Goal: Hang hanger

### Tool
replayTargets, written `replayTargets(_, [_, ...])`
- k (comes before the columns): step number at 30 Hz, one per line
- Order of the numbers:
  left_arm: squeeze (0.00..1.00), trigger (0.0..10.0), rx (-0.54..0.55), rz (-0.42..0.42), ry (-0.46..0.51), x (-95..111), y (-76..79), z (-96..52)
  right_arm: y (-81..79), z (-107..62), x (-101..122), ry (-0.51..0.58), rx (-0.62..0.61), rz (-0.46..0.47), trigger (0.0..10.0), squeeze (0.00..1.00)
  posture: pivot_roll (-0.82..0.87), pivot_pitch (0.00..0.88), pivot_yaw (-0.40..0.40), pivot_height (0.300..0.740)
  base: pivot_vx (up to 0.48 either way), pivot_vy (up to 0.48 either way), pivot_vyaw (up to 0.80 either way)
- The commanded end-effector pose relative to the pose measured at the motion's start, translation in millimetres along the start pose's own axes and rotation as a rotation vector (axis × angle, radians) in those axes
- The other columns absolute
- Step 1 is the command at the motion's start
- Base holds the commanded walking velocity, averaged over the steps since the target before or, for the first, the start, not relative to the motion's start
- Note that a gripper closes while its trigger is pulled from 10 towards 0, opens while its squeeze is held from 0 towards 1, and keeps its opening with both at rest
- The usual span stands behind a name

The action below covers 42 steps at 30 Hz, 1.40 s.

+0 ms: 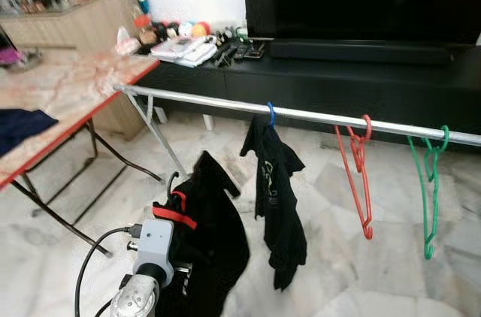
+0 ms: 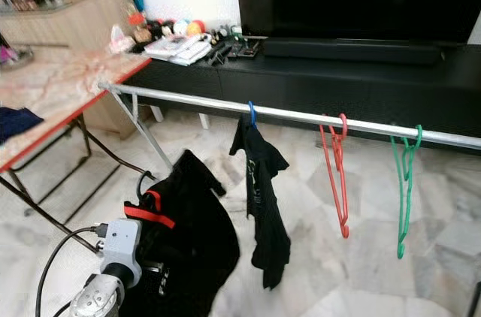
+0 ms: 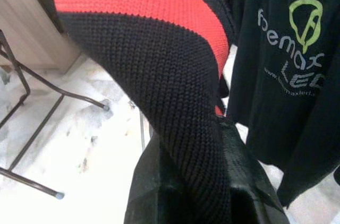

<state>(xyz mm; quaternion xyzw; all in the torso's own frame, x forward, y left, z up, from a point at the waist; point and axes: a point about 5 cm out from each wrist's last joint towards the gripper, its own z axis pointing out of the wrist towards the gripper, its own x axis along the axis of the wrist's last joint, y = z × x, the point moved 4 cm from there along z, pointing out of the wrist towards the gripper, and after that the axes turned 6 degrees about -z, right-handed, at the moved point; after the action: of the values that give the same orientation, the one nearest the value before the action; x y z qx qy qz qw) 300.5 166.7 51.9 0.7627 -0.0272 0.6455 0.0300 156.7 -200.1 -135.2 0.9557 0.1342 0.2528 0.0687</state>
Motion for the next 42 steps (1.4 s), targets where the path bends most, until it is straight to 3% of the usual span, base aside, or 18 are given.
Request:
replayTargets(1, [0.00, 10.0, 0.020, 0.001, 0.030, 9.2, -4.6, 1.7, -3.5, 0.2, 0.6, 0.001, 0.008, 0.007, 10.0, 0.00, 0.00, 0.053, 0.074, 0.740, 0.000, 0.000, 0.00])
replayTargets(8, [0.00, 10.0, 0.034, -0.014, 0.019, 7.4, -6.9, 2.0, -3.6, 0.1, 0.7, 0.003, 0.009, 0.015, 10.0, 0.00, 0.00, 0.054, 0.072, 0.740, 0.000, 0.000, 0.00])
replayTargets(42, [0.00, 10.0, 0.034, -0.019, 0.015, 8.4, -5.7, 3.2, -4.0, 0.0, 1.0, 0.008, 0.014, 0.027, 10.0, 0.00, 0.00, 0.055, 0.072, 0.740, 0.000, 0.437, 0.00])
